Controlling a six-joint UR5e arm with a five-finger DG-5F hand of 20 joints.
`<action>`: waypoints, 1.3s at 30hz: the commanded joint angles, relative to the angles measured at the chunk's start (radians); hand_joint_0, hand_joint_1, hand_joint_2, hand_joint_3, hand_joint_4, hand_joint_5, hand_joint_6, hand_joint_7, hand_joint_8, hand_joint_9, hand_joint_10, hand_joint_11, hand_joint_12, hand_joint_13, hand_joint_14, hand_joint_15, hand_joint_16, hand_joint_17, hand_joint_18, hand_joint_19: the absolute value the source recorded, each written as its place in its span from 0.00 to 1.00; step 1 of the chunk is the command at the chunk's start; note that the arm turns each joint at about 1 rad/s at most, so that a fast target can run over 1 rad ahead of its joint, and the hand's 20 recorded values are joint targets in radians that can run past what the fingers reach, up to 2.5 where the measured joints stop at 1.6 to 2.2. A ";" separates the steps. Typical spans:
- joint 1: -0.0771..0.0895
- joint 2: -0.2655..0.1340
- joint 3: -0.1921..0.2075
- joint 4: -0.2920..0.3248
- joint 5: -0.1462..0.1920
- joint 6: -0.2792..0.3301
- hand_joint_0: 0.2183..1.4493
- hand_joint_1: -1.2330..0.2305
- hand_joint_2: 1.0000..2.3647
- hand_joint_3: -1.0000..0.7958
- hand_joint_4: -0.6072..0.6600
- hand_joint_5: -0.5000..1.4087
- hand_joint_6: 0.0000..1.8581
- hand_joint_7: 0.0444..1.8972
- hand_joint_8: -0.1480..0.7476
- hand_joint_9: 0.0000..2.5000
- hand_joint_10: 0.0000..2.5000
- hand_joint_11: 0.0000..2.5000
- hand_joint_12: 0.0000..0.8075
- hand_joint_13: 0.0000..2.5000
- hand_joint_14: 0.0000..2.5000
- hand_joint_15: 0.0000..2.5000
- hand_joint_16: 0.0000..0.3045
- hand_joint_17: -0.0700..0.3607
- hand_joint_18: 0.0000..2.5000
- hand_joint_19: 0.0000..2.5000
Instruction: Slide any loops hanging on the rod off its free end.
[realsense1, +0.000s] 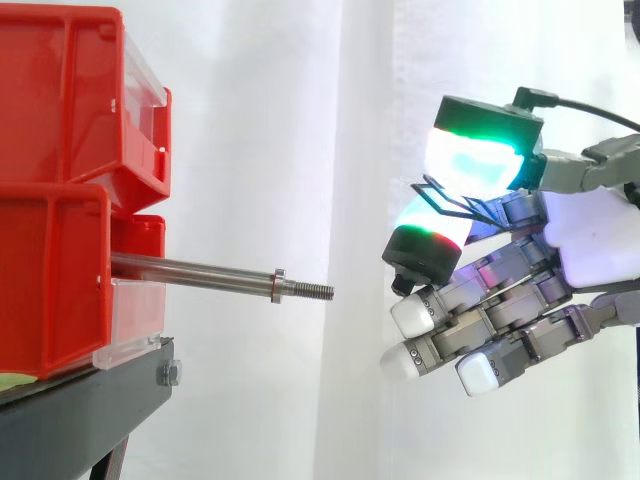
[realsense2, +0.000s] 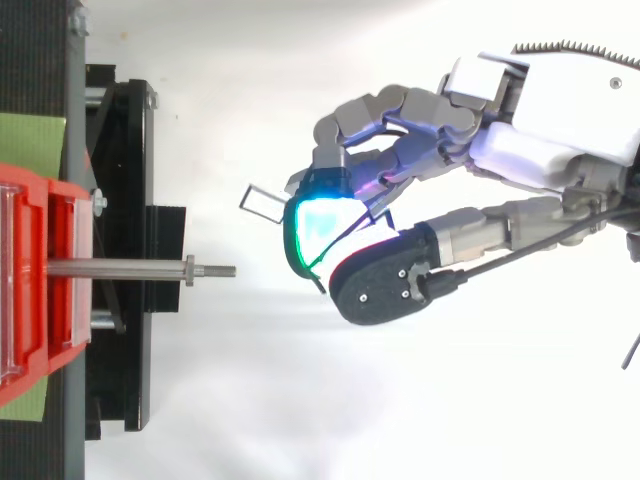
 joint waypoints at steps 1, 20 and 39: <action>0.000 0.000 0.000 0.000 0.001 0.000 0.33 0.44 0.00 0.28 0.53 0.19 0.39 0.65 0.45 0.31 0.00 0.15 0.38 0.22 0.00 0.02 0.15 0.40 0.26 0.18; 0.000 0.000 0.001 0.000 0.002 0.000 0.31 0.40 0.01 0.45 0.56 0.18 0.43 0.64 0.47 0.30 0.01 0.17 0.40 0.21 0.00 0.02 0.15 0.40 0.26 0.18; 0.003 0.000 0.000 0.017 -0.001 -0.152 0.34 0.50 0.01 0.38 0.60 0.20 0.36 0.70 0.46 0.34 0.00 0.15 0.39 0.22 0.00 0.02 0.15 0.40 0.26 0.19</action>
